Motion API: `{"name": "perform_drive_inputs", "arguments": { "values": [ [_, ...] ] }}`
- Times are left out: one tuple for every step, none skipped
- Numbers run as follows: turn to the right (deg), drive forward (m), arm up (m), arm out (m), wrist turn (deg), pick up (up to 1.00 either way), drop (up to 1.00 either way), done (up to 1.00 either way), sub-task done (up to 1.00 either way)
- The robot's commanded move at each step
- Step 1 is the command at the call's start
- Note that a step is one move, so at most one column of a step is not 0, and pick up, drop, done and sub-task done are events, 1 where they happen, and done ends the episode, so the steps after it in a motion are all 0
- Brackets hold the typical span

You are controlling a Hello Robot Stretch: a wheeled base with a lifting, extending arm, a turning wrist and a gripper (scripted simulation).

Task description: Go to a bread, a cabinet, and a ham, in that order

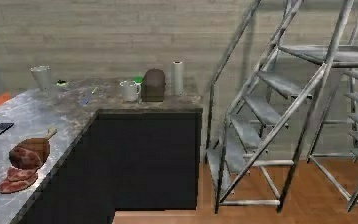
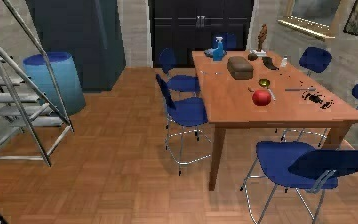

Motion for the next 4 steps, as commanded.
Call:
{"name": "perform_drive_inputs", "arguments": {
  "values": [
    [-3.0, 0.00, 0.00, 0.00, 0.0, 0.00, 0.00, 0.00, 0.00],
    [0.0, 0.45, 0.00, 0.00, 0.0, 0.00, 0.00, 0.00, 0.00],
    [0.0, 0.00, 0.00, 0.00, 0.0, 0.00, 0.00, 0.00, 1.00],
    [45.0, 0.00, 0.00, 0.00, 0.0, 0.00, 0.00, 0.00, 0.00]
  ]
}}
